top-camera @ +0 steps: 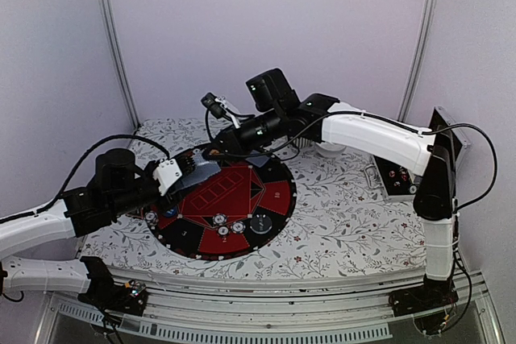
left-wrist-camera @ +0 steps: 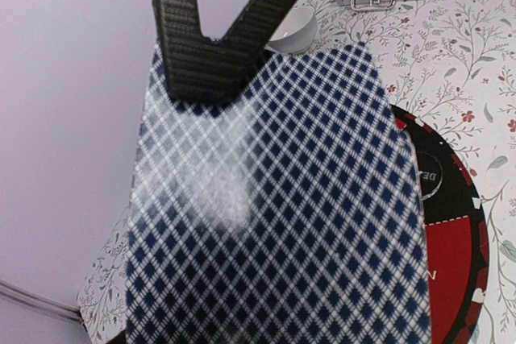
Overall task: Distribute texas hold em gaming equipment
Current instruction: Pick up the poker card from the face-down deck piles.
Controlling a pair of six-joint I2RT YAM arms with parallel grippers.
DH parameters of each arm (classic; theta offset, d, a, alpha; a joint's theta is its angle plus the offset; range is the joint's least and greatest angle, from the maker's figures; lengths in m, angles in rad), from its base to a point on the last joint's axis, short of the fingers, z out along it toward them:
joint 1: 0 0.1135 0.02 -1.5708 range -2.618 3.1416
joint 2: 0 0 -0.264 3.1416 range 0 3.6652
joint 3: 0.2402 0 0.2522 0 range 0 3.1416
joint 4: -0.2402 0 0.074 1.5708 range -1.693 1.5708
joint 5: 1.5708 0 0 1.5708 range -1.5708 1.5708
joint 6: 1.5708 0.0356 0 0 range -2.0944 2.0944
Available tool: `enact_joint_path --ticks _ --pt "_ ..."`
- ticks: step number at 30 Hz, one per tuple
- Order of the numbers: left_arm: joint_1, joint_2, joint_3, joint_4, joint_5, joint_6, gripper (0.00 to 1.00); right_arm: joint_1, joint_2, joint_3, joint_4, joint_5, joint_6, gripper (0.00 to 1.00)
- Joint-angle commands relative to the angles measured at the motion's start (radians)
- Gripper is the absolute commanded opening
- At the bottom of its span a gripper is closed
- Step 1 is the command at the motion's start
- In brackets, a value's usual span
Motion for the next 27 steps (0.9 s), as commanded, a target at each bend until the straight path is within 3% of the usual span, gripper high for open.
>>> enact_joint_path --ticks 1,12,20,27 --pt "-0.005 0.001 0.008 0.038 -0.004 0.0 0.52 -0.02 -0.058 -0.01 -0.007 -0.024 0.013 0.02" --pt "-0.004 0.002 0.01 0.034 -0.005 -0.003 0.52 -0.06 -0.123 -0.053 0.086 -0.184 0.064 0.02" --pt "-0.005 0.001 0.012 0.032 -0.006 -0.005 0.52 -0.078 -0.155 -0.064 0.101 -0.187 0.071 0.02" --pt "-0.005 0.0 0.018 0.025 -0.009 -0.008 0.52 -0.186 -0.276 -0.191 0.181 -0.113 0.1 0.02"
